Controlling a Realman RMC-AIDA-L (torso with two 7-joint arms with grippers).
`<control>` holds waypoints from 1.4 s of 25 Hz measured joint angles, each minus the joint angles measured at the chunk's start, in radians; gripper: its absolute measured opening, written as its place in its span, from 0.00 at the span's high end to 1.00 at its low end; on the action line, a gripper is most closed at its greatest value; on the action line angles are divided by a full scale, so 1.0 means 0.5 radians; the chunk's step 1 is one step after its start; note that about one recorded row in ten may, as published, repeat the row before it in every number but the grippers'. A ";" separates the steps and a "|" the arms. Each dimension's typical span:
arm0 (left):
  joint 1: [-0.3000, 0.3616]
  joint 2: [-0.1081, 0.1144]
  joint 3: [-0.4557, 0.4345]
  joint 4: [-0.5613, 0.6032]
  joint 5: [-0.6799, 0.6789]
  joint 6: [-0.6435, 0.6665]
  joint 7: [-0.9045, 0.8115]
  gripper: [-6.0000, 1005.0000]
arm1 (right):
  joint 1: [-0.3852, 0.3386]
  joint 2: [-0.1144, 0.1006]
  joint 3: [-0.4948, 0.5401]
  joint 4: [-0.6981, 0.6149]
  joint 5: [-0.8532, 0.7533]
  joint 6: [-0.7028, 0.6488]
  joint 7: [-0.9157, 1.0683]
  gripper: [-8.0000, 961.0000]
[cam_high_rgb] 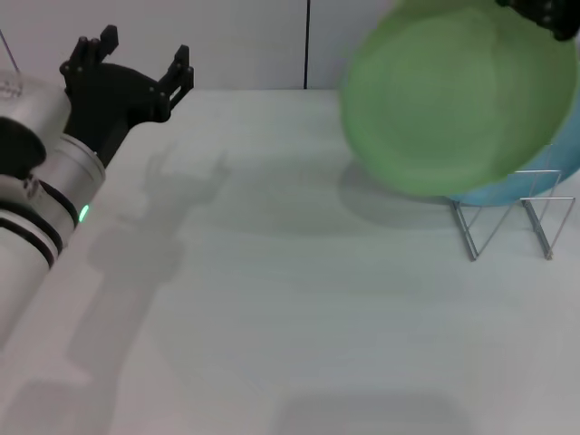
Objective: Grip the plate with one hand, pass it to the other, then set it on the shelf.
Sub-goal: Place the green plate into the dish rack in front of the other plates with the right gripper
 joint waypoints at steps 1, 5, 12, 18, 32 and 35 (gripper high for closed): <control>-0.017 0.000 0.046 0.094 -0.002 0.136 -0.018 0.17 | -0.031 0.006 0.030 -0.043 0.019 -0.022 -0.103 0.94; -0.047 -0.003 0.095 0.206 -0.003 0.272 -0.082 0.17 | -0.076 0.015 0.071 -0.095 0.068 -0.038 -0.233 0.94; -0.111 0.000 0.114 0.330 0.005 0.297 -0.192 0.17 | -0.163 0.025 0.088 -0.194 0.083 -0.087 -0.366 0.94; -0.140 0.001 0.161 0.369 0.010 0.301 -0.195 0.17 | -0.209 0.035 0.119 -0.212 0.091 -0.080 -0.542 0.94; -0.317 -0.008 0.187 0.487 -0.004 0.303 -0.234 0.17 | -0.225 0.036 0.159 -0.179 0.070 -0.018 -0.724 0.94; -0.336 -0.009 0.190 0.490 -0.005 0.302 -0.237 0.17 | -0.235 0.036 0.159 -0.176 0.065 -0.017 -0.736 0.94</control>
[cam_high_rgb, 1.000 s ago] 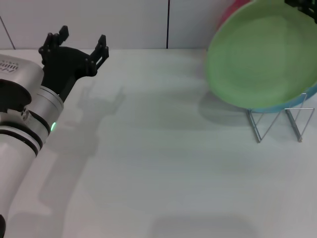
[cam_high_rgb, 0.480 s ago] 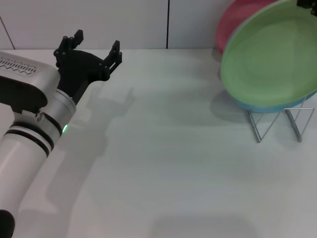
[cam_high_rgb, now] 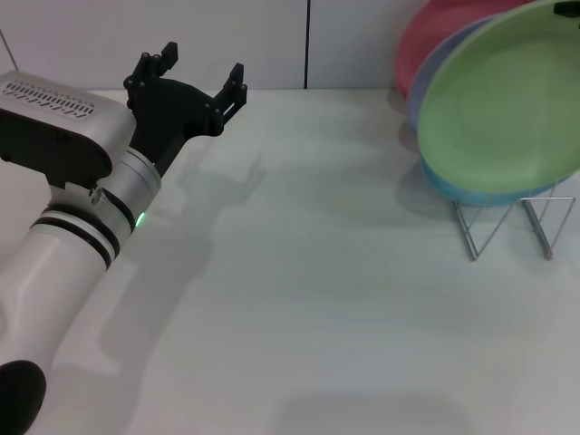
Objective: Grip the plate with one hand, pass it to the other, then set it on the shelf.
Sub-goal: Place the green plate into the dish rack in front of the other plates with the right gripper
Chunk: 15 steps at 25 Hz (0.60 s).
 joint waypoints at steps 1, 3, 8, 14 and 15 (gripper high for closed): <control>-0.003 0.001 0.001 0.000 0.000 0.000 0.000 0.17 | -0.009 0.000 0.000 0.000 -0.001 0.000 -0.006 0.94; -0.004 0.002 0.002 0.000 0.000 0.000 0.000 0.17 | -0.013 0.000 0.000 -0.004 -0.001 0.000 -0.008 0.94; -0.003 0.003 0.015 0.000 -0.001 0.000 -0.001 0.17 | -0.061 0.009 -0.006 -0.032 -0.007 -0.010 -0.010 0.94; 0.005 0.006 0.038 -0.004 0.000 0.000 -0.001 0.17 | -0.103 0.016 -0.013 -0.038 -0.010 -0.012 -0.010 0.94; 0.007 0.006 0.040 -0.006 0.002 -0.001 -0.001 0.17 | -0.111 0.017 -0.013 -0.038 -0.010 -0.009 -0.011 0.94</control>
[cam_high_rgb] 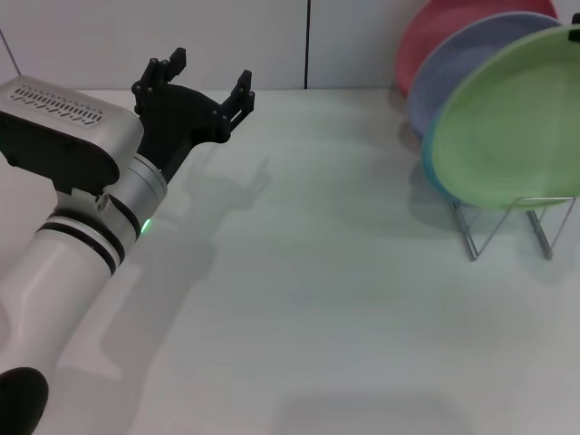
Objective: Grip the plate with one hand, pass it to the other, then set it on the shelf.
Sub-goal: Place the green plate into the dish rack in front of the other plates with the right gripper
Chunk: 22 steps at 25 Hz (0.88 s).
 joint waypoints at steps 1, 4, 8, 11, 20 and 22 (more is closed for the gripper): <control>0.001 0.000 0.003 -0.002 0.002 -0.002 0.000 0.17 | -0.011 0.002 0.002 0.000 0.000 0.008 -0.003 0.94; 0.001 0.000 0.008 -0.003 0.003 -0.005 0.000 0.17 | -0.023 0.002 0.009 -0.001 -0.001 0.011 -0.012 0.94; -0.011 0.000 0.021 -0.004 0.001 -0.008 0.000 0.17 | -0.062 0.004 0.001 0.022 -0.018 0.044 -0.044 0.94; -0.033 -0.003 0.026 0.005 0.000 -0.009 0.000 0.17 | -0.097 0.005 -0.011 0.079 -0.033 0.094 -0.093 0.94; -0.078 -0.006 0.034 0.014 -0.003 -0.014 -0.001 0.17 | -0.131 0.005 -0.043 0.123 -0.043 0.006 -0.087 0.93; -0.091 -0.006 0.035 0.024 -0.003 -0.015 -0.007 0.17 | -0.131 0.005 -0.054 0.119 -0.069 -0.020 -0.040 0.93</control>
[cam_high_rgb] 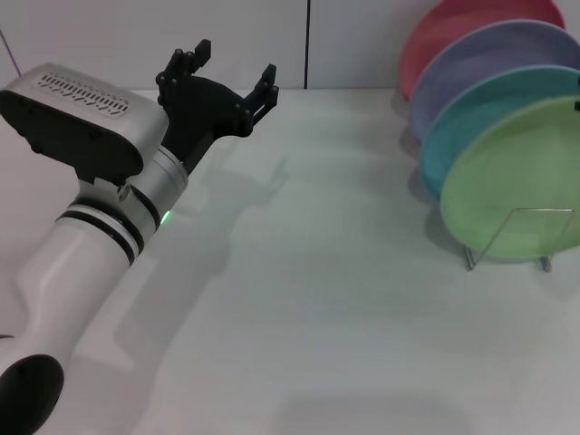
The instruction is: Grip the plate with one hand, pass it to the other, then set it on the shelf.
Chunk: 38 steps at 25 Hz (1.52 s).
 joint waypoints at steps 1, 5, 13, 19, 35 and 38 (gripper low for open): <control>-0.007 0.001 0.000 0.008 0.000 0.000 -0.003 0.17 | 0.002 0.000 -0.006 -0.007 -0.020 -0.017 0.031 0.93; -0.022 0.003 0.000 0.033 0.000 0.000 -0.007 0.17 | 0.003 0.000 -0.013 -0.041 -0.039 -0.086 0.135 0.72; -0.026 0.009 0.003 0.041 0.014 0.001 -0.008 0.17 | 0.024 0.000 0.002 -0.154 0.111 -0.247 0.468 0.45; -0.002 0.012 0.005 0.038 0.024 0.052 0.007 0.17 | -0.101 0.000 0.265 -0.176 0.871 0.191 0.713 0.34; 0.021 -0.001 -0.094 0.784 0.003 0.971 -0.456 0.17 | -0.669 -0.025 0.641 2.806 4.157 -0.199 -1.665 0.33; -0.058 -0.001 -0.103 1.050 0.001 1.123 -0.622 0.17 | -0.640 -0.025 0.726 3.120 4.170 -0.256 -1.800 0.32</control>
